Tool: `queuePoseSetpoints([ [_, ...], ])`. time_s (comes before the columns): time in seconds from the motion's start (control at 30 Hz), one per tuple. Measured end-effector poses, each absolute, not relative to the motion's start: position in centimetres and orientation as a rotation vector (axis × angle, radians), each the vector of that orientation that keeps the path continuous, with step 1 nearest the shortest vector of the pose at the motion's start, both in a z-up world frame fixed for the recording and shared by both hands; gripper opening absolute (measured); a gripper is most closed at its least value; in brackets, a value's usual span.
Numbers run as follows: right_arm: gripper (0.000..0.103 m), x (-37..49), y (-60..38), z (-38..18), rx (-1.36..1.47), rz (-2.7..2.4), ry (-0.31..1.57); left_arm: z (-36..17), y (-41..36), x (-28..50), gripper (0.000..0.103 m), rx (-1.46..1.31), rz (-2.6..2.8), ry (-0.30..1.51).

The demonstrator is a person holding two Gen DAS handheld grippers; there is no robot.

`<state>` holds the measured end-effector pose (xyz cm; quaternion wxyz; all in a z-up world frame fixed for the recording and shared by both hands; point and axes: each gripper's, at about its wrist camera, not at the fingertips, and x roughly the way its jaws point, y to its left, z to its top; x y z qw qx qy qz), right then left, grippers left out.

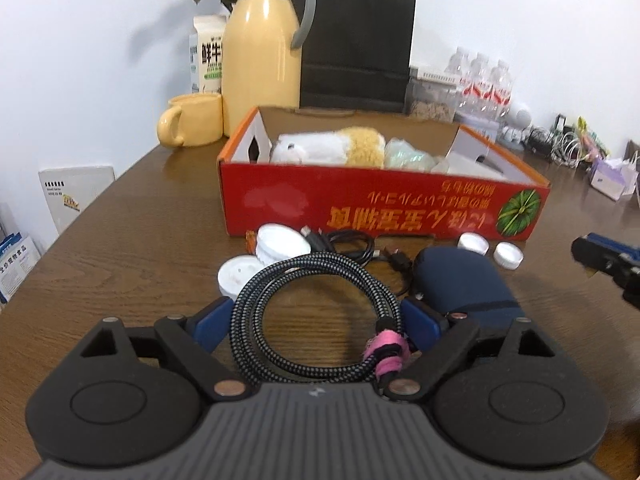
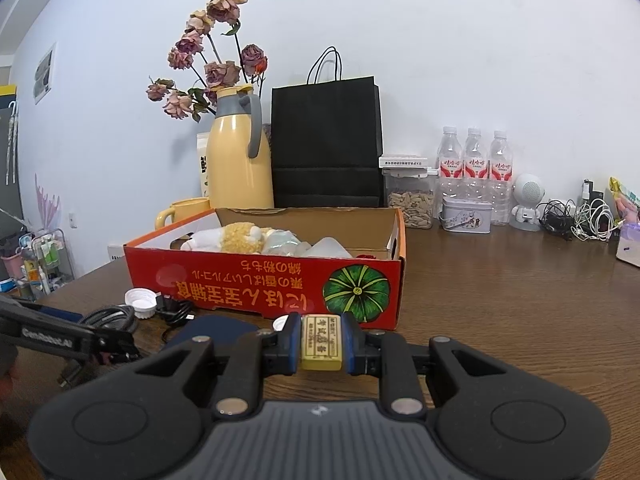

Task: Organize objects
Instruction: 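Carry the cable with the left gripper while the right gripper carries the packet into the box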

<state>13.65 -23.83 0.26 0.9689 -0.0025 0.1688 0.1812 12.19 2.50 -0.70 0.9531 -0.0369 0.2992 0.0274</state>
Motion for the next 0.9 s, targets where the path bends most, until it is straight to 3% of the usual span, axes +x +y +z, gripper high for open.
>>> queuePoseSetpoints([
  [0.47,0.02,13.2,-22.8,0.8,-0.035,0.376,0.271,3.6,1.4,12.1,0.09,-0.068,0.007,0.472],
  [0.9,0.02,18.1,-20.1,4.6,-0.059,0.392,0.187,6.6,0.6,17.8,0.09,-0.082,-0.003,0.385],
])
